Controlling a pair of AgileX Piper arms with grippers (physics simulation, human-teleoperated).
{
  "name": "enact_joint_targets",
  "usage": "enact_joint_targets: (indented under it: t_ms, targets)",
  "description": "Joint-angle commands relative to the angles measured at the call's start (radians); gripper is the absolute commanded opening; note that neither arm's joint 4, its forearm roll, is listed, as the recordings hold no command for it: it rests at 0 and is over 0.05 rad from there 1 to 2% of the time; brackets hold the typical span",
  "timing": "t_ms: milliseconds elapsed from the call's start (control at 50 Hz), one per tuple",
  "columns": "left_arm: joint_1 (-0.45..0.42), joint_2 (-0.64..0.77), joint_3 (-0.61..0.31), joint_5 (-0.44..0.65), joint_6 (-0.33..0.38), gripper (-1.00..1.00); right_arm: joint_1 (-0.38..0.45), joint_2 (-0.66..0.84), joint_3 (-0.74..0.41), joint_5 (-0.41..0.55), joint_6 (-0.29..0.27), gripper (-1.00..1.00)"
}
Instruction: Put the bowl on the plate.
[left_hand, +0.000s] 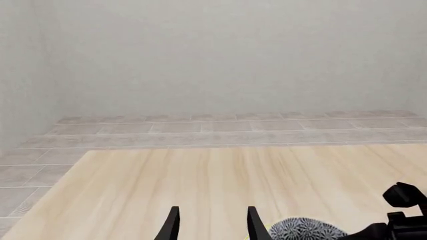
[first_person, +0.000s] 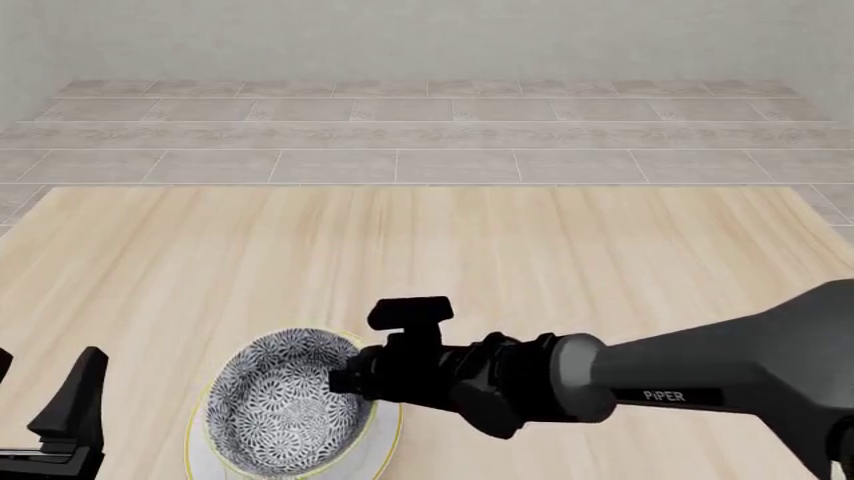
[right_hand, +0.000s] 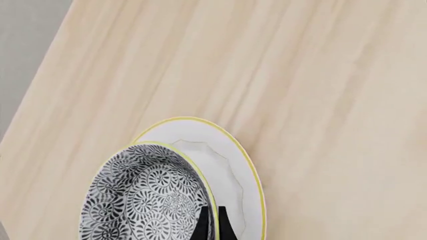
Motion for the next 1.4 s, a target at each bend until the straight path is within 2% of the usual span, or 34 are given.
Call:
enact_joint_targets:
  t_ms: [20,460,480,880,1400]
  targets:
    - [-0.002,0.000,0.000,0.000,0.000,1.00,-0.001,0.017,-0.006,0.000,0.001,-1.00]
    - [-0.005,0.000,0.001,0.003,0.001,1.00,-0.012,0.019,-0.011,0.003,-0.009,-1.00]
    - [-0.005,0.000,0.001,0.003,0.002,1.00,-0.008,0.018,-0.008,0.001,-0.009,1.00]
    - [-0.004,0.000,0.001,0.003,0.002,1.00,0.000,0.016,-0.006,-0.001,-0.011,1.00]
    - [-0.006,0.000,0.001,0.002,0.003,1.00,0.014,-0.071,-0.001,0.042,-0.031,1.00]
